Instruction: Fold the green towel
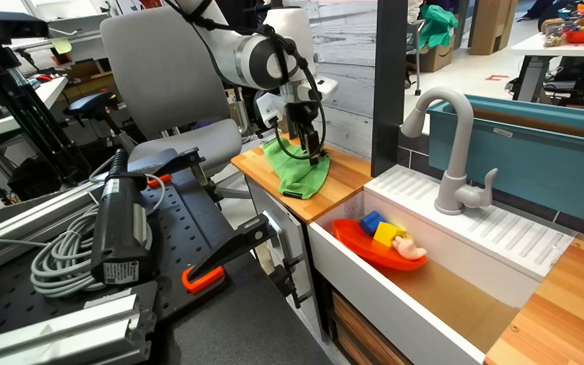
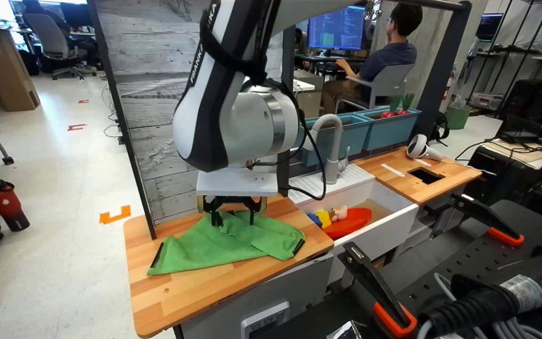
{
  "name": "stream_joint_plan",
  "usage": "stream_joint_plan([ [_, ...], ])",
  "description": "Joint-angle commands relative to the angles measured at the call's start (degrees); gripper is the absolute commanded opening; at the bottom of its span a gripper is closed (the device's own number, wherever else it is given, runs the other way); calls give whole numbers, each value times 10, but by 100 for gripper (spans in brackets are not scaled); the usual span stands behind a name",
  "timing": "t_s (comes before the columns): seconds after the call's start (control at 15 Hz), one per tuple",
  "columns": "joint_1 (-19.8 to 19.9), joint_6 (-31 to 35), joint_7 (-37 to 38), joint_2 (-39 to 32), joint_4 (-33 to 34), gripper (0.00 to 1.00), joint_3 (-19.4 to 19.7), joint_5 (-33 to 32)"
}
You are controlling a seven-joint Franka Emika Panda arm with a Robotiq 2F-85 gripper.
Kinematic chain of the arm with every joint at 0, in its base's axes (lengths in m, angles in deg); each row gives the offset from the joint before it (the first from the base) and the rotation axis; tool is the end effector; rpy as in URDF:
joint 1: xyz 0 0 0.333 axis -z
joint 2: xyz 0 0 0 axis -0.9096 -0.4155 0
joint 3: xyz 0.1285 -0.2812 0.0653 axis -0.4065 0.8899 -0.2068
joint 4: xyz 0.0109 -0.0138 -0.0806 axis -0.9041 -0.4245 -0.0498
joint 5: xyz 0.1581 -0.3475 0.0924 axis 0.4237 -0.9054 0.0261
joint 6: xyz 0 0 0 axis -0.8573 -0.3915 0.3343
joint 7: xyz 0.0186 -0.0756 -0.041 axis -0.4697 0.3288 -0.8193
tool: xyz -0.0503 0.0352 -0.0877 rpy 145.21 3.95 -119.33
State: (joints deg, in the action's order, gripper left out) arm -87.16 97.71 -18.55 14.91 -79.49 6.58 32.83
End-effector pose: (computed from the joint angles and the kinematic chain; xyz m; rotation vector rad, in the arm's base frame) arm 0.6294 0.2020 -0.0035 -3.0562 0.4887 -0.0779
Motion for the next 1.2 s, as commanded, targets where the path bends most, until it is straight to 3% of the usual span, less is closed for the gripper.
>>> stream_joint_plan([
  [0.0, -10, -20, 17, -20, 35, 58, 13, -15],
  [0.53, -5, -23, 10, -16, 36, 0, 12, -24],
  [1.13, 35, -20, -8, 24, 15, 2, -4, -13],
])
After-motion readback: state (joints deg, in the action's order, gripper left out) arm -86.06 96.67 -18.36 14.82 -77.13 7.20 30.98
